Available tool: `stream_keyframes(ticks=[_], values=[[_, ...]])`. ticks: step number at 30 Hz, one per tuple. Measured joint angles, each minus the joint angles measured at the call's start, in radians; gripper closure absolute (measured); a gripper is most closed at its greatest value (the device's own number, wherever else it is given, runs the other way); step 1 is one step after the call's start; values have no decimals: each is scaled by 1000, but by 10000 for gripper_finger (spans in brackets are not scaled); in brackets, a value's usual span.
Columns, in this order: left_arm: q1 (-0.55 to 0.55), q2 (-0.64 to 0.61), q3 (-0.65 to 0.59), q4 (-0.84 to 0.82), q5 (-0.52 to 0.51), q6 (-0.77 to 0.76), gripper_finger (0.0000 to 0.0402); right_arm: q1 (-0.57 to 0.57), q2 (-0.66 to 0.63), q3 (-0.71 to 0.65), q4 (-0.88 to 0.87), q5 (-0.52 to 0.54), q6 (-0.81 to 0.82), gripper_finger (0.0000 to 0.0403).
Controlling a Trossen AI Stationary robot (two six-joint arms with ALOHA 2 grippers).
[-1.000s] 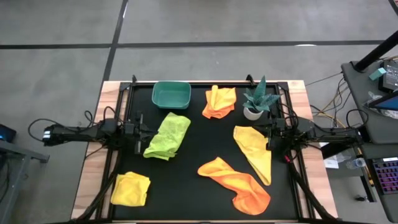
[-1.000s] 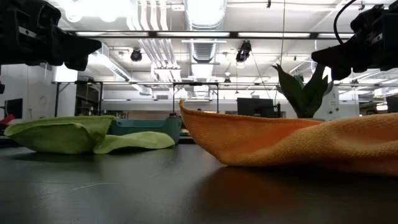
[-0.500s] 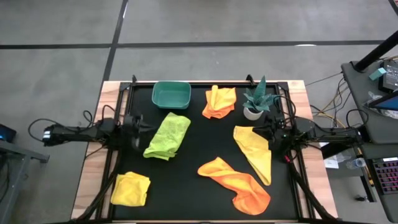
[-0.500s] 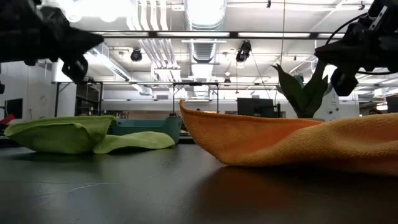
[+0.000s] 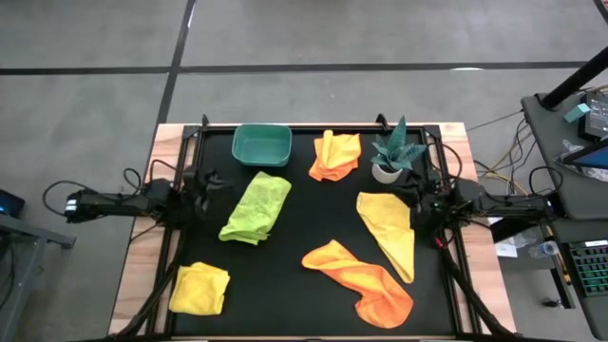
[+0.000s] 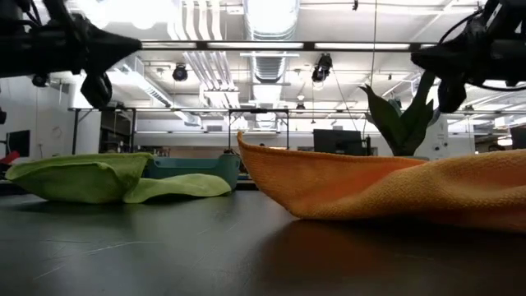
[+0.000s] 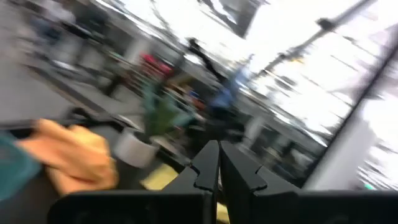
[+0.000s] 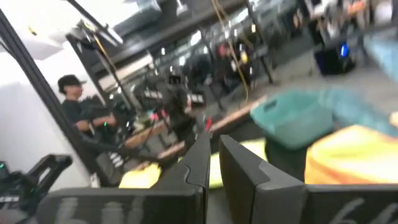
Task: Fold microfiber towels
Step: Fold the green microfiber cloth
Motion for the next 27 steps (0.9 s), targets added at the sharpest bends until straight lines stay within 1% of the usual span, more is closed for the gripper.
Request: stream_keyframes(ticks=[2, 3, 6, 11, 14, 17, 19, 25, 27], values=[[0, 11, 1, -1, -57, -2, 402, -3, 19, 0, 69, 12, -45, 374], [0, 18, 4, 0, -64, -2, 402, -4, 30, 0, 105, 14, -62, 374], [-1, 59, 40, -4, -65, -4, 402, -5, 74, 6, 196, 18, -116, 374], [-1, 186, 139, -12, -56, -2, 402, -7, 166, 88, 209, 32, -230, 374], [-1, 260, 207, -9, -18, 25, 402, -9, 229, 140, 208, 50, -283, 374], [-1, 331, 273, -21, 58, 98, 402, -9, 287, 182, 209, 50, -322, 374], [-2, 387, 322, -49, 86, 105, 402, -9, 321, 208, 205, 56, -353, 374], [-1, 530, 481, -221, 123, 106, 402, -9, 397, 278, 208, 124, -454, 374], [-1, 582, 529, -288, 151, 113, 402, -9, 412, 291, 206, 146, -487, 374]])
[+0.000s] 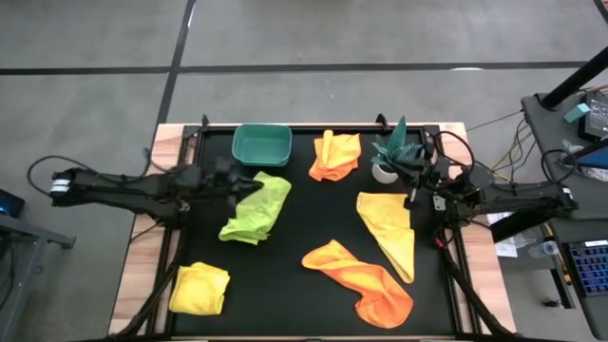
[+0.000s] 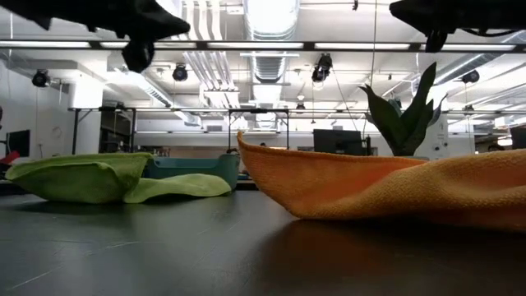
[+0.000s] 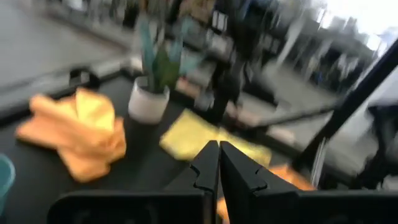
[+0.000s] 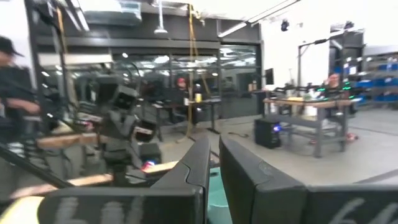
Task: Fold microfiber towels
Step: Fold the green microfiber cloth
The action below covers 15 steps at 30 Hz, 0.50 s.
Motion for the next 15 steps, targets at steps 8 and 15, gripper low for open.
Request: stream_keyframes(ticks=[8, 15], values=[[-3, 195, 195, -236, 143, 119, 402, 0, 27, 16, 2, 7, -54, 374], [-58, 362, 421, -666, 163, 79, 402, 0, 28, 15, 1, 7, -112, 374]])
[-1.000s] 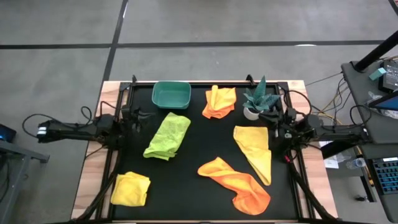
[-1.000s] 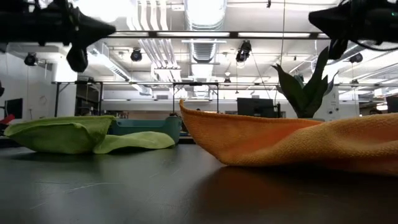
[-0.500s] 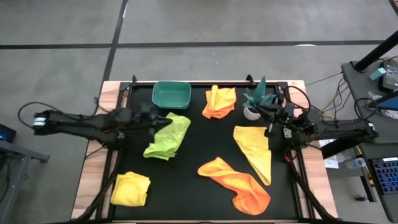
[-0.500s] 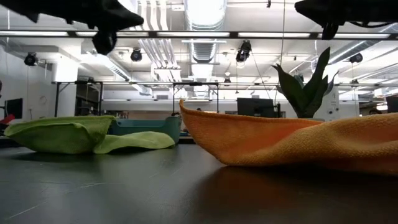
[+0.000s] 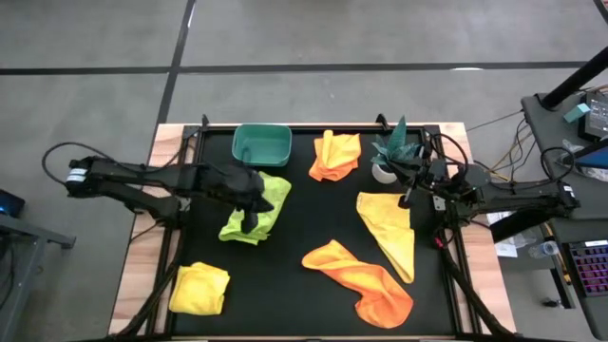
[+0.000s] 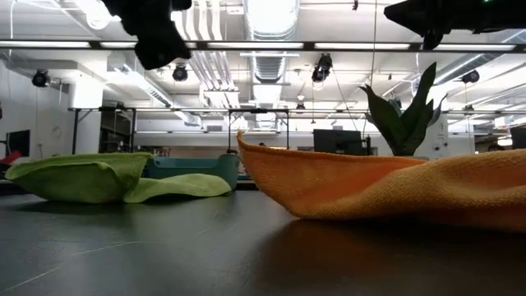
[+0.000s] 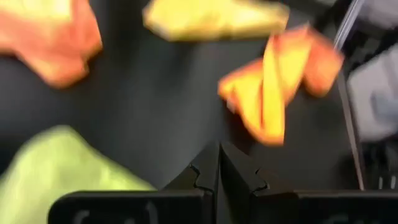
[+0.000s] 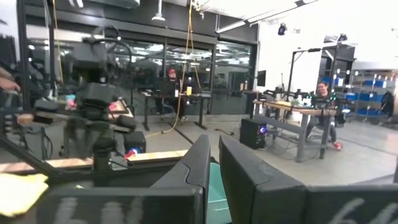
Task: Fold microfiber towels
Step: Fold the green microfiber cloth
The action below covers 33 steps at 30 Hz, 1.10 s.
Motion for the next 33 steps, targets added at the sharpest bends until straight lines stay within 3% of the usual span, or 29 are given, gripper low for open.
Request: stream_keyframes(ticks=[6, 16, 28, 33], values=[[-88, 130, 131, -237, -12, -39, 402, 0, 0, 0, 0, 0, -10, 374], [-121, 304, 141, -283, -28, -8, 395, 0, 0, 0, -2, 0, -35, 374], [-118, 458, 139, -316, -28, -3, 240, 0, 0, -2, -23, 0, -65, 374], [-118, 480, 137, -308, -31, 18, 220, -2, 0, -3, -29, 0, -73, 374]])
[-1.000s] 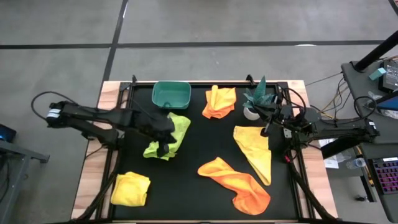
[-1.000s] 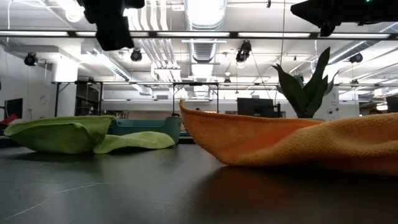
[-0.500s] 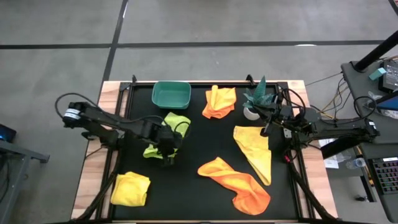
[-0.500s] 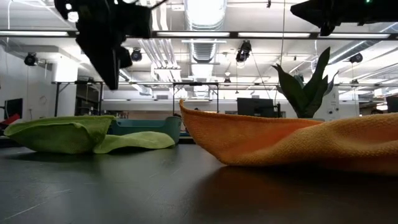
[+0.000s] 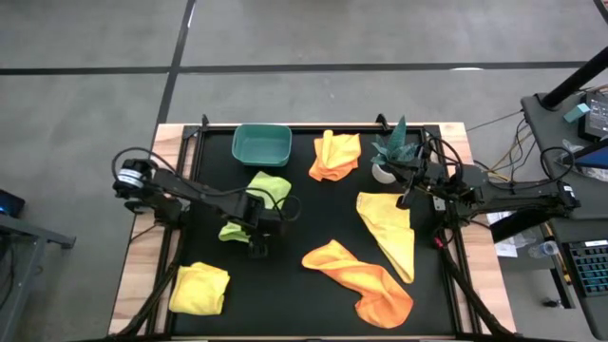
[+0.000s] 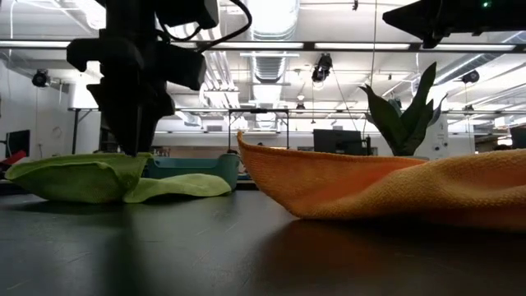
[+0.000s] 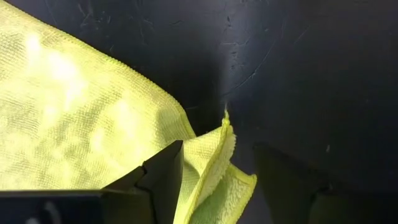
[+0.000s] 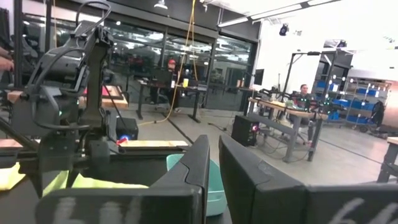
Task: Fold microfiber towels
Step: Fold the green microfiber cloth
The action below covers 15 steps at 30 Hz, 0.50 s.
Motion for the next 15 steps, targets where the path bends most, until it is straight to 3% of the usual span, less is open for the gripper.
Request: stream_keyframes(ticks=[7, 15], values=[[0, 18, -5, 28, -1, 44, 245, 0, 0, 0, 0, 0, 0, 374], [0, 22, -7, 26, -1, 81, 381, 0, 0, 0, 0, 0, -3, 374]])
